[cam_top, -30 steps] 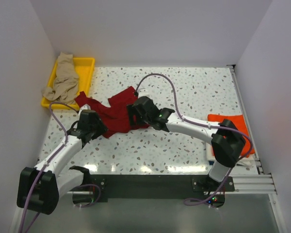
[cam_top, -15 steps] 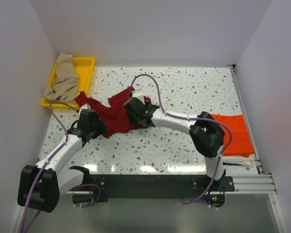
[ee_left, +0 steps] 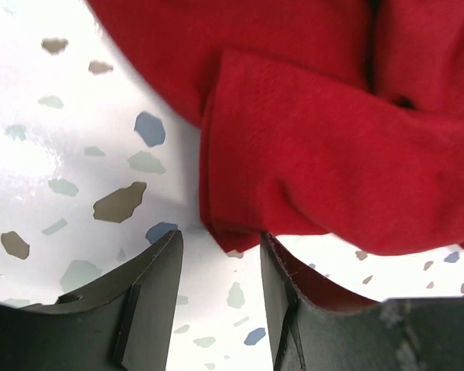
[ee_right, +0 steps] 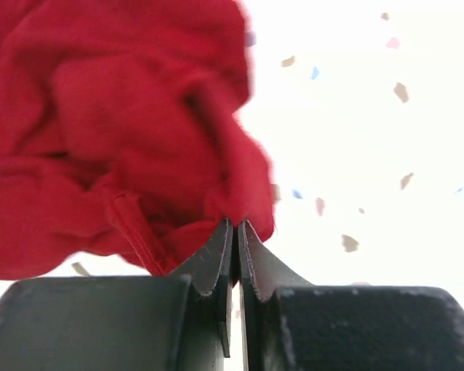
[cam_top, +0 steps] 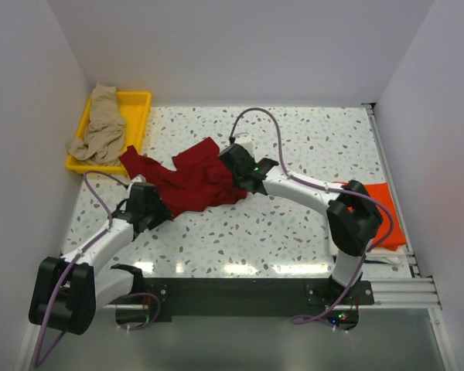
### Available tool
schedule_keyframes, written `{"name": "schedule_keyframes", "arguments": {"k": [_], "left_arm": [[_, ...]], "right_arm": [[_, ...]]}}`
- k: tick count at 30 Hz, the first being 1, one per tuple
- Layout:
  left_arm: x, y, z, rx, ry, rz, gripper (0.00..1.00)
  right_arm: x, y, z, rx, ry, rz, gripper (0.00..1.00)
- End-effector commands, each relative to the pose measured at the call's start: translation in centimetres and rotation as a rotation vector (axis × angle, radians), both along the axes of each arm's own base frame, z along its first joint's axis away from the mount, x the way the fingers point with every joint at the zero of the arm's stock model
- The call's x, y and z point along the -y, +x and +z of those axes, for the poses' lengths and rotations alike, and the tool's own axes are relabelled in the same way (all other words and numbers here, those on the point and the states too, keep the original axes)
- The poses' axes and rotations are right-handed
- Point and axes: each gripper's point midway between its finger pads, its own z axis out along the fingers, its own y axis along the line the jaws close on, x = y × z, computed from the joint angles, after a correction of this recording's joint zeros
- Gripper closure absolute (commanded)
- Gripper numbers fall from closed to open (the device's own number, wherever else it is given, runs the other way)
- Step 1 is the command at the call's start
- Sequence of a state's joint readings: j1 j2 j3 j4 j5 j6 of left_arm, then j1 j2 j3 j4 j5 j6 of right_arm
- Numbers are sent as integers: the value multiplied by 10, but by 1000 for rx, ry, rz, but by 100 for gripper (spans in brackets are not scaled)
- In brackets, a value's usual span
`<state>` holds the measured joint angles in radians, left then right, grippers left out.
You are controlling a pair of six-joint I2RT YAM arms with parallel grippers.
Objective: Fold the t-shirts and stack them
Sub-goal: Flatten the tshirt out
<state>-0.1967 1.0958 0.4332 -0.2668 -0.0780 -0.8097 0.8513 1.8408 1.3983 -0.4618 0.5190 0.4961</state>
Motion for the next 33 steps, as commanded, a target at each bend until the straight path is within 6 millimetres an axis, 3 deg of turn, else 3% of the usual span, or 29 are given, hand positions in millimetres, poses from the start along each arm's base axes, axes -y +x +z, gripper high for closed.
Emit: {"name": "schedule_keyframes", "arguments": {"k": [1, 11, 12, 13, 15, 16, 19, 22, 25, 28, 33], "left_arm": [[5, 7, -5, 32, -48, 15, 51], [16, 19, -14, 30, -86, -10, 57], [16, 20, -14, 26, -81, -16, 60], [16, 21, -12, 29, -78, -20, 73], [16, 25, -4, 46, -68, -32, 84], [13, 27, 0, 55, -54, -30, 95], [5, 36, 26, 97, 0, -24, 100], [-4, 51, 81, 207, 45, -6, 100], [-19, 49, 124, 279, 112, 25, 100], [-29, 55, 192, 406, 148, 51, 100], [-34, 49, 252, 500, 153, 64, 100]], "right_arm": [[32, 5, 30, 33, 90, -68, 96], [86, 2, 23, 0, 163, -154, 97], [94, 6, 22, -1, 168, -172, 97], [97, 7, 22, -4, 174, -179, 97], [105, 12, 24, -10, 196, -193, 98], [107, 13, 26, -8, 202, -194, 98], [115, 20, 41, 15, 217, -206, 99], [127, 26, 64, 51, 235, -225, 100], [144, 33, 92, 93, 265, -256, 100], [164, 37, 122, 144, 296, -293, 100], [197, 35, 173, 223, 347, -346, 100]]}}
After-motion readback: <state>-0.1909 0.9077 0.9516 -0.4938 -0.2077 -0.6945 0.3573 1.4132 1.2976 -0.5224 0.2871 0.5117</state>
